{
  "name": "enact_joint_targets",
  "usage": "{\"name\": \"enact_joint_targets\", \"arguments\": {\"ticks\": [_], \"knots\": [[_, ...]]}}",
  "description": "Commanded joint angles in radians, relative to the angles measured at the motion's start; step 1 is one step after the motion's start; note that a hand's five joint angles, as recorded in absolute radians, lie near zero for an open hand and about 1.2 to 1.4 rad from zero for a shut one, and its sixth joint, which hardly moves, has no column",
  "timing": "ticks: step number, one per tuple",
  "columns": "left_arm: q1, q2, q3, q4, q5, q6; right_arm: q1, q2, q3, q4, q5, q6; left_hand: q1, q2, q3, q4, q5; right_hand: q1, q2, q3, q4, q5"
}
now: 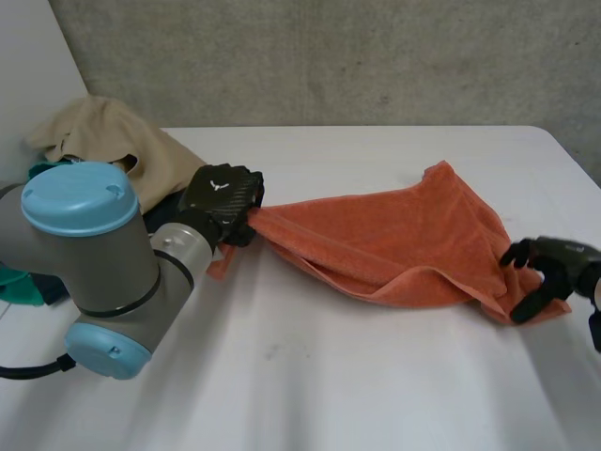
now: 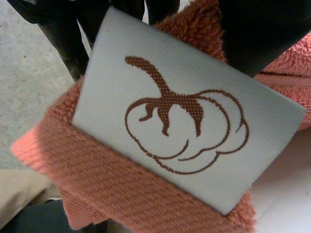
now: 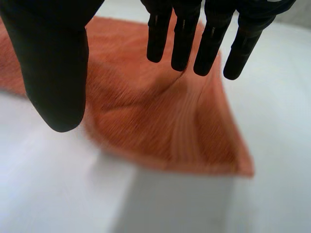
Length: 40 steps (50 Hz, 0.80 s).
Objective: Fold the laundry.
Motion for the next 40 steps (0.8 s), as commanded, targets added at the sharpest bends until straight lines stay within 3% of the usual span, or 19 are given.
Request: {"name": "enact_joint_targets", "arguments": {"ticks": [1, 16, 19, 20, 21, 23, 27, 32, 36, 40], "knots": [[0.007, -0.004, 0.002, 0.001, 0.001, 0.002, 0.017, 0.005, 0.090, -0.116, 0.001, -0.015, 0.264, 0.197, 0.203, 0.195, 0.240, 0.049, 0.054, 0.060, 0.071, 0.079], [0.018, -0.004, 0.002, 0.001, 0.001, 0.000, 0.024, 0.105, 0.078, -0.240, 0.041, -0.032, 0.264, 0.197, 0.203, 0.195, 0.240, 0.152, 0.156, 0.162, 0.174, 0.182], [0.018, -0.004, 0.002, -0.001, -0.002, 0.000, 0.044, 0.125, 0.055, -0.240, 0.050, -0.032, 0.264, 0.197, 0.203, 0.195, 0.240, 0.398, 0.402, 0.408, 0.420, 0.428], [0.018, -0.002, 0.002, -0.002, -0.004, -0.001, 0.052, 0.129, 0.040, -0.240, 0.051, -0.032, 0.264, 0.197, 0.203, 0.195, 0.240, 0.765, 0.769, 0.775, 0.787, 0.795], [0.018, 0.001, 0.002, -0.010, -0.005, -0.003, 0.049, 0.128, 0.034, -0.239, 0.054, -0.032, 0.264, 0.197, 0.203, 0.195, 0.240, 0.930, 0.935, 0.941, 0.952, 0.960], [0.020, 0.007, 0.002, -0.013, -0.005, -0.004, 0.047, 0.123, 0.017, -0.236, 0.061, -0.032, 0.264, 0.197, 0.203, 0.195, 0.240, 0.932, 0.937, 0.942, 0.954, 0.962], [0.024, 0.073, -0.001, -0.044, -0.005, -0.010, 0.041, 0.038, -0.023, -0.213, 0.068, -0.041, 0.264, 0.197, 0.203, 0.195, 0.240, 0.932, 0.937, 0.942, 0.954, 0.962], [0.033, 0.173, 0.001, -0.165, -0.004, -0.020, 0.003, -0.201, -0.119, 0.016, 0.064, -0.251, 0.264, 0.197, 0.203, 0.195, 0.240, 0.932, 0.937, 0.942, 0.954, 0.962], [0.035, 0.249, 0.014, -0.333, 0.002, -0.009, -0.074, -0.266, -0.216, 0.176, 0.065, -0.432, 0.264, 0.197, 0.203, 0.195, 0.240, 0.932, 0.937, 0.942, 0.954, 0.962], [0.029, 0.303, 0.020, -0.430, 0.007, -0.007, -0.088, -0.297, -0.303, 0.244, 0.076, -0.518, 0.264, 0.197, 0.203, 0.195, 0.240, 0.932, 0.937, 0.942, 0.954, 0.962]]}}
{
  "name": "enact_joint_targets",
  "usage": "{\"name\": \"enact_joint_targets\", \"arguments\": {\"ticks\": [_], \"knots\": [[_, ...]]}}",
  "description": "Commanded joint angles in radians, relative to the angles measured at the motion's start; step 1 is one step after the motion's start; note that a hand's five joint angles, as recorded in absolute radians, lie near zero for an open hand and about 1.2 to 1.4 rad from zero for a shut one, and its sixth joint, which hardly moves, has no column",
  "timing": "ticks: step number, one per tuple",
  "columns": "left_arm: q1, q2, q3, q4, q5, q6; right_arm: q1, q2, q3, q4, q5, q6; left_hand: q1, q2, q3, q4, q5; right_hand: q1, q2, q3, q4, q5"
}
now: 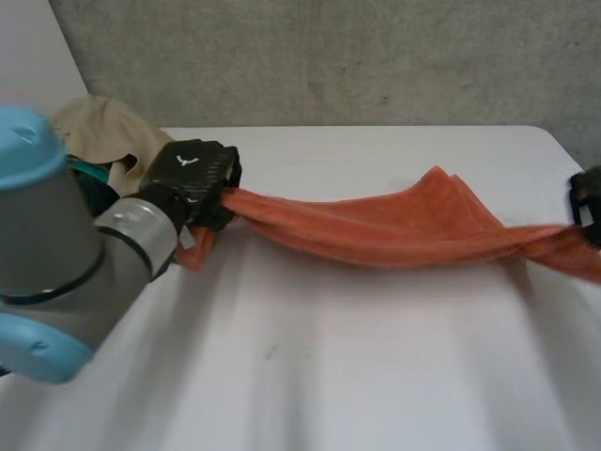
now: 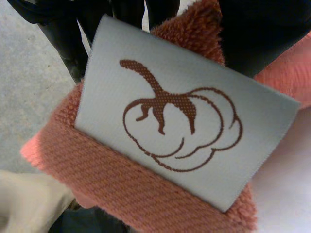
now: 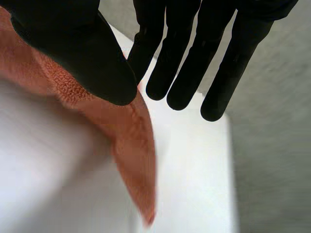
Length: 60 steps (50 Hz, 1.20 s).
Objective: Fold the laundry.
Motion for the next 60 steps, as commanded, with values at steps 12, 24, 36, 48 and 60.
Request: {"name": "enact_joint_targets", "arguments": {"ticks": [12, 24, 36, 48, 60], "knots": [[-0.011, -0.020, 0.003, -0.182, 0.004, 0.008, 0.003, 0.083, -0.159, 0.199, 0.062, -0.315, 0.264, 0.197, 0.203, 0.195, 0.240, 0.288, 0.219, 0.209, 0.201, 0.226], [-0.019, -0.402, 0.477, -0.050, -0.002, 0.123, 0.131, 0.424, -0.462, -0.058, 0.232, -0.328, 0.264, 0.197, 0.203, 0.195, 0.240, 0.288, 0.219, 0.209, 0.201, 0.226], [-0.045, -0.387, 0.830, 0.393, -0.006, 0.182, 0.167, 0.344, -0.653, -0.618, 0.283, -0.144, 0.264, 0.197, 0.203, 0.195, 0.240, 0.288, 0.219, 0.209, 0.201, 0.226], [-0.031, -0.264, 0.449, 0.223, -0.002, 0.111, 0.170, 0.269, -0.328, -0.594, 0.243, -0.122, 0.264, 0.197, 0.203, 0.195, 0.240, 0.288, 0.219, 0.209, 0.201, 0.226], [-0.064, -0.115, 0.148, 0.229, 0.009, 0.116, 0.124, 0.290, -0.163, -0.226, -0.019, -0.004, 0.264, 0.197, 0.203, 0.195, 0.240, -0.746, -0.814, -0.825, -0.832, -0.807]]}}
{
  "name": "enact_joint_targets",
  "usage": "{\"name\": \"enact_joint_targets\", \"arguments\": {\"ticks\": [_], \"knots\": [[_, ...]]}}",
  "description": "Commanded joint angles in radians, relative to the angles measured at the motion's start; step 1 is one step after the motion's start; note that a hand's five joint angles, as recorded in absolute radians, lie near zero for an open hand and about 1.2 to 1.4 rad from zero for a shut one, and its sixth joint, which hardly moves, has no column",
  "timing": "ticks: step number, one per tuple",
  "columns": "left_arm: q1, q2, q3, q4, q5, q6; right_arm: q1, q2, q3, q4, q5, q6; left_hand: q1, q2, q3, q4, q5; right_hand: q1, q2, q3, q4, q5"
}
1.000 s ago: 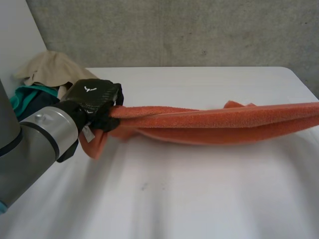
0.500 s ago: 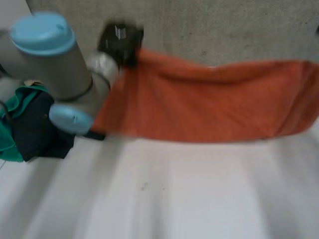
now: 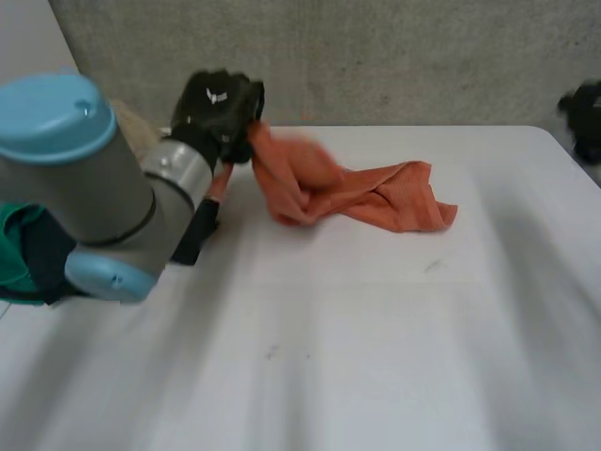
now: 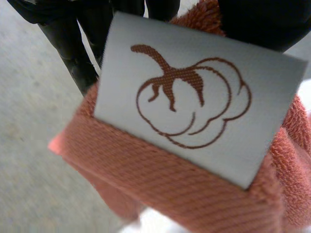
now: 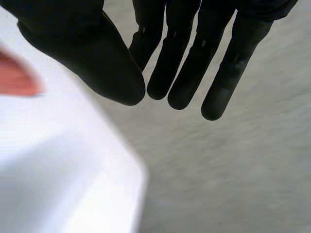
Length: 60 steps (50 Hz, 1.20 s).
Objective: Fold the laundry.
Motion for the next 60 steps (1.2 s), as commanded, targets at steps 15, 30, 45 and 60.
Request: {"name": "enact_joint_targets", "arguments": {"ticks": [15, 30, 45, 60], "knots": [[-0.113, 0.414, -0.180, -0.019, 0.002, 0.009, 0.095, 0.272, -0.283, 0.246, -0.451, 0.173, 0.264, 0.197, 0.203, 0.195, 0.240, -0.903, -0.917, -0.924, -0.927, -0.932], [-0.166, 0.543, -0.249, -0.019, 0.002, 0.009, 0.373, 0.528, -0.378, 0.134, -0.426, 0.120, 0.264, 0.197, 0.203, 0.195, 0.240, -0.823, -0.838, -0.844, -0.848, -0.853], [-0.153, 0.536, -0.274, -0.008, 0.002, 0.059, 0.298, 0.369, -0.381, 0.063, -0.399, 0.133, 0.264, 0.197, 0.203, 0.195, 0.240, 0.274, 0.259, 0.253, 0.249, 0.244], [-0.005, 0.313, -0.301, 0.069, -0.006, 0.102, 0.125, -0.073, 0.017, 0.184, -0.249, 0.122, 0.264, 0.197, 0.203, 0.195, 0.240, 0.274, 0.259, 0.253, 0.249, 0.244]]}}
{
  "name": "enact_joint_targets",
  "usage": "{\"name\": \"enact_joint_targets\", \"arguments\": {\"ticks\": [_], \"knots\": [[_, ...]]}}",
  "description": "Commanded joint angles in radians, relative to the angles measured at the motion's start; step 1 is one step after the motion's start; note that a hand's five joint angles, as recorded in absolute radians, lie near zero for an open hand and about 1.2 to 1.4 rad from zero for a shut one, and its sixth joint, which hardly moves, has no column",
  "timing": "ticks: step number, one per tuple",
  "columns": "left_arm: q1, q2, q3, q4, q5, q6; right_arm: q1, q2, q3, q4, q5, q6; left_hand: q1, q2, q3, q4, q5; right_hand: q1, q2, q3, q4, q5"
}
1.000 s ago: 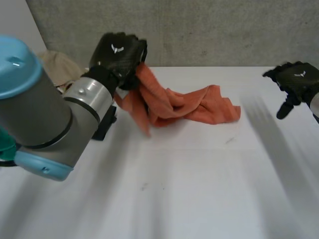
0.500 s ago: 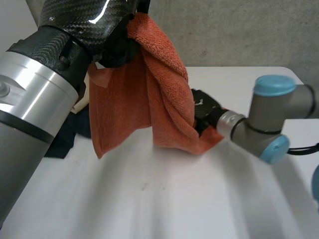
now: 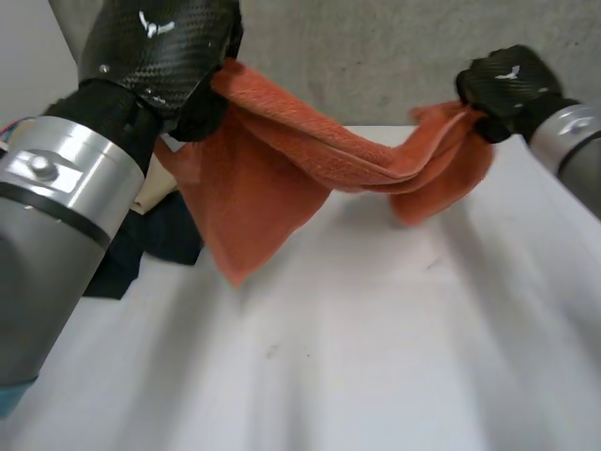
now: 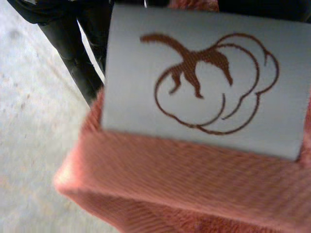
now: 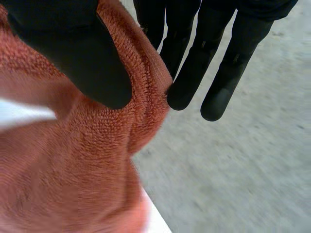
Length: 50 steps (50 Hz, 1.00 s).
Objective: Fold the laundry.
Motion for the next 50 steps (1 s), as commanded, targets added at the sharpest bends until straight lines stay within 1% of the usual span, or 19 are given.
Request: {"name": "enact_joint_targets", "arguments": {"ticks": [1, 6, 8, 10, 12, 16, 18, 20, 21, 24, 25, 30, 34, 36, 37, 41, 43, 48, 50], "knots": [[0.036, -0.180, -0.017, 0.060, -0.004, -0.007, 0.004, -0.150, 0.266, 0.059, 0.065, 0.002, 0.272, 0.198, 0.202, 0.195, 0.244, 0.296, 0.227, 0.211, 0.201, 0.269], [0.030, -0.322, 0.000, 0.086, -0.009, -0.007, 0.039, -0.132, 0.400, 0.105, 0.136, 0.010, 0.272, 0.198, 0.202, 0.195, 0.244, 0.296, 0.227, 0.211, 0.201, 0.269], [0.030, -0.374, 0.011, 0.092, -0.008, -0.007, 0.082, -0.086, 0.412, 0.130, 0.160, 0.004, 0.272, 0.198, 0.202, 0.195, 0.244, 0.270, 0.201, 0.186, 0.175, 0.244], [0.028, -0.398, 0.020, 0.092, -0.009, -0.007, 0.100, -0.055, 0.395, 0.131, 0.183, 0.002, 0.272, 0.198, 0.202, 0.195, 0.244, -0.159, -0.228, -0.244, -0.254, -0.186], [0.024, -0.408, 0.028, 0.092, -0.009, -0.007, 0.094, -0.035, 0.354, 0.136, 0.208, 0.011, 0.272, 0.198, 0.202, 0.195, 0.244, -0.369, -0.438, -0.454, -0.464, -0.396], [0.004, -0.410, 0.031, 0.092, -0.009, -0.007, 0.034, -0.037, 0.280, 0.160, 0.216, -0.004, 0.272, 0.198, 0.202, 0.195, 0.244, -0.487, -0.556, -0.572, -0.582, -0.514], [0.001, -0.401, 0.029, 0.091, -0.009, -0.007, -0.012, -0.037, 0.242, 0.223, 0.208, -0.015, 0.272, 0.198, 0.202, 0.195, 0.244, -0.566, -0.635, -0.651, -0.661, -0.593], [0.001, -0.398, 0.026, 0.091, -0.009, -0.007, -0.039, -0.040, 0.217, 0.278, 0.187, -0.025, 0.272, 0.198, 0.202, 0.195, 0.244, -0.581, -0.650, -0.666, -0.676, -0.608], [-0.001, -0.393, 0.026, 0.091, -0.011, -0.007, -0.062, -0.040, 0.187, 0.324, 0.159, -0.041, 0.272, 0.198, 0.202, 0.195, 0.244, -0.584, -0.653, -0.669, -0.679, -0.611], [0.001, -0.369, 0.019, 0.089, -0.011, -0.009, -0.095, -0.040, 0.145, 0.389, 0.107, -0.074, 0.272, 0.198, 0.202, 0.195, 0.244, -0.581, -0.650, -0.666, -0.676, -0.608], [0.001, -0.362, 0.016, 0.089, -0.011, -0.009, -0.111, -0.040, 0.127, 0.413, 0.072, -0.113, 0.272, 0.198, 0.202, 0.195, 0.244, -0.578, -0.647, -0.663, -0.673, -0.605], [0.001, -0.326, -0.015, 0.084, -0.009, -0.020, -0.147, -0.043, 0.102, 0.426, -0.005, -0.255, 0.272, 0.198, 0.202, 0.195, 0.244, -0.561, -0.630, -0.645, -0.656, -0.588], [0.001, -0.295, -0.049, 0.086, -0.008, -0.035, -0.139, -0.014, 0.073, 0.418, -0.025, -0.318, 0.272, 0.198, 0.202, 0.195, 0.244, -0.569, -0.638, -0.654, -0.664, -0.596], [0.001, -0.286, -0.061, 0.087, -0.008, -0.038, -0.138, 0.020, 0.058, 0.408, -0.028, -0.328, 0.272, 0.198, 0.202, 0.195, 0.244, -0.575, -0.644, -0.660, -0.670, -0.602], [0.001, -0.277, -0.075, 0.087, -0.008, -0.038, -0.138, 0.065, 0.035, 0.386, -0.033, -0.334, 0.272, 0.198, 0.202, 0.195, 0.244, -0.581, -0.650, -0.666, -0.676, -0.608], [0.001, -0.252, -0.104, 0.089, -0.006, -0.040, -0.139, 0.167, -0.031, 0.340, -0.040, -0.340, 0.272, 0.198, 0.202, 0.195, 0.244, -0.587, -0.656, -0.672, -0.682, -0.614], [-0.001, -0.246, -0.115, 0.091, -0.006, -0.040, -0.138, 0.196, -0.046, 0.332, -0.048, -0.340, 0.272, 0.198, 0.202, 0.195, 0.244, -0.587, -0.656, -0.672, -0.682, -0.614], [-0.002, -0.232, -0.129, 0.092, -0.006, -0.041, -0.136, 0.309, -0.085, 0.331, -0.103, -0.345, 0.272, 0.198, 0.202, 0.195, 0.244, -0.561, -0.630, -0.645, -0.656, -0.588], [-0.001, -0.230, -0.130, 0.092, -0.006, -0.041, -0.136, 0.336, -0.088, 0.323, -0.113, -0.345, 0.272, 0.198, 0.202, 0.195, 0.244, -0.534, -0.603, -0.619, -0.629, -0.561]]}}
